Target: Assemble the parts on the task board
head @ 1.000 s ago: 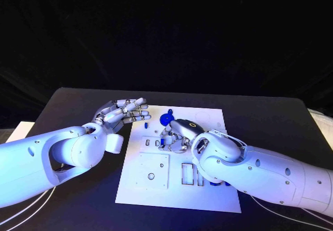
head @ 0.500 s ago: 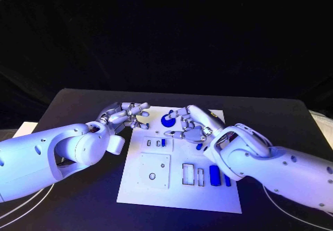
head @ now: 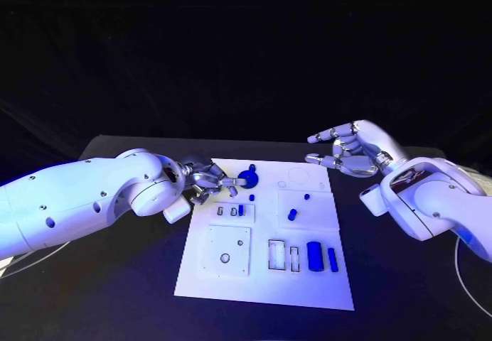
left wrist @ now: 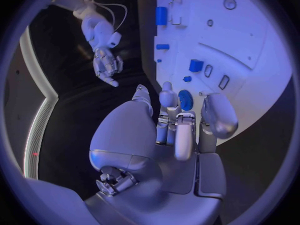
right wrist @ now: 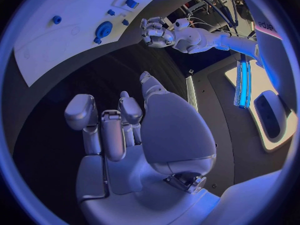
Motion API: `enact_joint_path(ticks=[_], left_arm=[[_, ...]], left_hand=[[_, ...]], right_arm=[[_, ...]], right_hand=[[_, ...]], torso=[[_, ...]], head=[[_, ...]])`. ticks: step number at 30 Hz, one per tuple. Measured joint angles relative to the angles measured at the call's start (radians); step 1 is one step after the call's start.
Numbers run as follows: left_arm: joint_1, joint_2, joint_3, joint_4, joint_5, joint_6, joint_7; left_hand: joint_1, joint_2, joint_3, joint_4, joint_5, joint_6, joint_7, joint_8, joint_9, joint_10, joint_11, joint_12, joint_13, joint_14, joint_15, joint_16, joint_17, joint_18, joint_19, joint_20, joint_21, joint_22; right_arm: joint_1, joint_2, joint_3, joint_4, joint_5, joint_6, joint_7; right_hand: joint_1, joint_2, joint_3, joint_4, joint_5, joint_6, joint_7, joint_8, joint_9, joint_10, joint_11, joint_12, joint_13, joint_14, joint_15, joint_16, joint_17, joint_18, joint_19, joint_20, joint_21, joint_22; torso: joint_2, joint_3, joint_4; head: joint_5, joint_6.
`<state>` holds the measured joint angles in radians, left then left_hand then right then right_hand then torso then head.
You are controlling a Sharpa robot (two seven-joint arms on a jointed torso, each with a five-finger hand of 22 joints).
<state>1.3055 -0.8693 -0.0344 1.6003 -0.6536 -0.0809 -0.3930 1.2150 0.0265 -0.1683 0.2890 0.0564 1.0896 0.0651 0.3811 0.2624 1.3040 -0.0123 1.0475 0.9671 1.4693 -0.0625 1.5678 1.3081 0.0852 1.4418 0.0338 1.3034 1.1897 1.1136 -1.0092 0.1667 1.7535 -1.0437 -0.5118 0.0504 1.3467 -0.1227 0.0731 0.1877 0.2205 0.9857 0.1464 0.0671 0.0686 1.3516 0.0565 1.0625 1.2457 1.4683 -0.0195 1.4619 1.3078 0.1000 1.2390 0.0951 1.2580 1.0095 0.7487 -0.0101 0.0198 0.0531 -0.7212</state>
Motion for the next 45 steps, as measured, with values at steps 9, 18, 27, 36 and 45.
enact_joint_path(ticks=[9,18,27,36,45], left_arm=[[0.008,0.088,-0.001,-0.058,-0.234,0.099,-0.173],[0.010,0.143,-0.004,-0.095,-0.322,0.148,-0.228],[0.010,0.172,-0.012,-0.121,-0.354,0.192,-0.248],[0.010,0.180,-0.013,-0.126,-0.376,0.232,-0.258],[0.010,0.189,-0.014,-0.127,-0.388,0.252,-0.262]], left_hand=[[-0.011,0.011,-0.052,0.002,0.000,-0.043,-0.022,0.128,0.129,0.031,-0.013,0.115,0.126,-0.006,-0.013,0.000,0.000,-0.016,0.018,-0.004,0.102,0.117],[-0.024,0.015,-0.076,0.002,-0.004,-0.065,-0.028,0.178,0.195,0.042,-0.016,0.143,0.161,-0.002,-0.016,0.000,0.000,-0.031,0.022,-0.007,0.137,0.118],[-0.024,0.015,-0.079,-0.001,-0.004,-0.072,-0.028,0.189,0.215,0.045,-0.020,0.149,0.168,-0.006,-0.020,0.000,0.000,-0.031,0.022,-0.007,0.147,0.118],[-0.024,0.015,-0.081,0.002,-0.004,-0.075,-0.032,0.196,0.225,0.045,-0.020,0.149,0.170,-0.006,-0.019,0.000,0.000,-0.031,0.022,-0.007,0.149,0.118],[-0.017,0.022,-0.084,-0.001,-0.004,-0.082,-0.032,0.207,0.239,0.045,-0.020,0.149,0.171,-0.006,-0.019,0.000,-0.001,-0.031,0.022,-0.007,0.153,0.118]], right_arm=[[0.004,-0.005,0.000,-0.033,0.075,0.006,0.008],[0.004,-0.003,0.000,-0.046,0.099,0.014,0.008],[0.004,0.003,0.000,-0.057,0.106,0.020,0.005],[0.003,0.007,0.000,-0.063,0.109,0.025,0.004],[0.003,0.012,0.000,-0.067,0.110,0.031,0.002]], right_hand=[[0.004,0.004,-0.003,0.003,0.004,0.000,0.000,0.000,0.001,0.000,0.000,-0.006,-0.007,0.000,0.000,-0.003,0.000,0.000,0.000,0.000,-0.004,-0.004],[0.004,0.004,-0.003,0.003,0.004,0.000,0.000,0.000,0.001,0.000,0.000,-0.008,-0.009,0.000,0.000,-0.006,0.000,0.000,0.000,0.000,-0.006,-0.007],[0.004,0.004,-0.006,0.006,0.004,0.000,0.000,0.000,0.001,0.000,0.000,-0.012,-0.012,0.000,0.000,-0.006,0.000,0.000,0.000,0.000,-0.009,-0.011],[0.004,0.004,-0.006,0.006,0.010,0.000,0.000,0.000,0.001,0.000,0.000,-0.012,-0.012,0.000,0.000,-0.006,0.000,0.000,0.000,0.000,-0.009,-0.012],[0.004,0.004,-0.007,0.007,0.010,0.000,0.000,0.000,0.001,0.000,0.000,-0.012,-0.012,0.000,0.000,-0.006,0.000,0.000,0.000,0.000,-0.009,-0.012]], torso=[[-0.007,0.0055,-0.0073],[-0.006,0.0060,-0.0089],[-0.005,0.0040,-0.0084],[-0.005,0.0035,-0.0072],[-0.005,0.0033,-0.0076]], head=[[0.006,-0.007],[0.011,-0.010],[0.011,-0.021],[0.011,-0.028],[0.010,-0.034]])
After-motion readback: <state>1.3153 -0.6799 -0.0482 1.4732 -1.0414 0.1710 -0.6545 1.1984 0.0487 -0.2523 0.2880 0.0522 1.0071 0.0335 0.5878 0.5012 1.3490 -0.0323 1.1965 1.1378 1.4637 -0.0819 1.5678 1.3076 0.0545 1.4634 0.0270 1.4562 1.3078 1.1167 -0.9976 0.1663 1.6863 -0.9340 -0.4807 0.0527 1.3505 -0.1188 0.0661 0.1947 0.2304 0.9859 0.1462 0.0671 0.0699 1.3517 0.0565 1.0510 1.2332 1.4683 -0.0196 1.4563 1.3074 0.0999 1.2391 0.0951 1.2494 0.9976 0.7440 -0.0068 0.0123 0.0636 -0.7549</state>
